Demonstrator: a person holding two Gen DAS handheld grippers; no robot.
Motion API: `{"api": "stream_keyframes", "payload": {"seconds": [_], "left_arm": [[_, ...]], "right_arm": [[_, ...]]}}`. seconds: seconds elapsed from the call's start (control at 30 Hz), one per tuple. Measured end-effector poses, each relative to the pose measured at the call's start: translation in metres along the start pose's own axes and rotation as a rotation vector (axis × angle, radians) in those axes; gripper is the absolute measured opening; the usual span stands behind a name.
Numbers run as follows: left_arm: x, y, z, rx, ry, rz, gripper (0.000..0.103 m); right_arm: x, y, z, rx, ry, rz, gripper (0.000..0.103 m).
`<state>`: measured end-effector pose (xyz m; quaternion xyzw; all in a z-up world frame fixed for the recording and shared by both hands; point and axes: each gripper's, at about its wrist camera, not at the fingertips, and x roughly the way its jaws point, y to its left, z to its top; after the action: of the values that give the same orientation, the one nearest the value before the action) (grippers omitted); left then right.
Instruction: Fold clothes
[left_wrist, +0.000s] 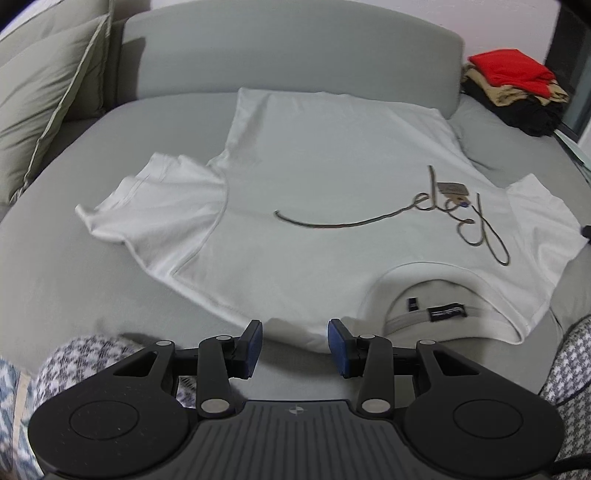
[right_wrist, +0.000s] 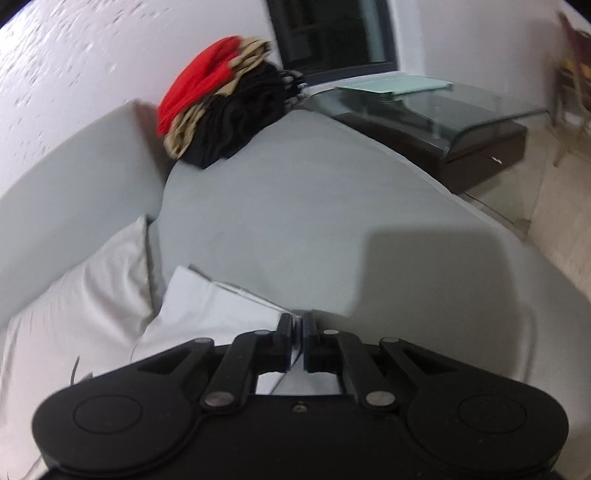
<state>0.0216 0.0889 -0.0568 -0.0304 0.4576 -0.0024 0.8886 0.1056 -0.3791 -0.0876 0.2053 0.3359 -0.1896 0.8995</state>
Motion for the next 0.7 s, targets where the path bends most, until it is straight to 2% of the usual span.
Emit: {"api": "stream_keyframes", "payload": {"seconds": [0.07,0.1,0.2,0.23,0.27,0.3,0.33,0.43,0.53,0.7], "left_arm": [[0.000,0.005,0.001,-0.012,-0.008,0.010,0.039],[-0.001,0.007,0.002,-0.012,-0.017,0.016,0.039],[-0.001,0.013,0.007,-0.012,-0.047,0.032,0.039],[0.001,0.014,0.009,-0.012,-0.051,0.039,0.039],[0.003,0.014,0.012,-0.012,-0.053,0.042,0.038],[0.006,0.012,0.016,-0.010,-0.058,0.040,0.038],[0.009,0.008,0.019,0.004,-0.062,0.044,0.038],[0.017,-0.011,0.025,0.089,-0.077,0.067,0.038],[0.022,-0.028,0.020,0.186,-0.088,0.056,0.038],[0.018,-0.033,-0.004,0.245,-0.045,0.008,0.033]], "right_arm": [[-0.013,0.000,0.000,0.000,-0.015,0.012,0.043],[-0.019,0.000,0.001,0.000,-0.024,0.019,0.049],[-0.037,0.006,-0.006,-0.014,-0.040,0.076,0.049],[-0.041,0.009,-0.010,-0.020,-0.037,0.110,0.047],[-0.042,0.015,-0.015,-0.037,-0.027,0.145,0.032],[-0.041,0.021,-0.021,-0.063,-0.011,0.187,0.013],[-0.039,0.031,-0.028,-0.095,0.018,0.216,0.008],[-0.028,0.062,-0.052,-0.189,0.120,0.285,0.007],[-0.023,0.090,-0.077,-0.260,0.212,0.359,0.007],[-0.039,0.086,-0.095,-0.331,0.288,0.337,0.008]]}}
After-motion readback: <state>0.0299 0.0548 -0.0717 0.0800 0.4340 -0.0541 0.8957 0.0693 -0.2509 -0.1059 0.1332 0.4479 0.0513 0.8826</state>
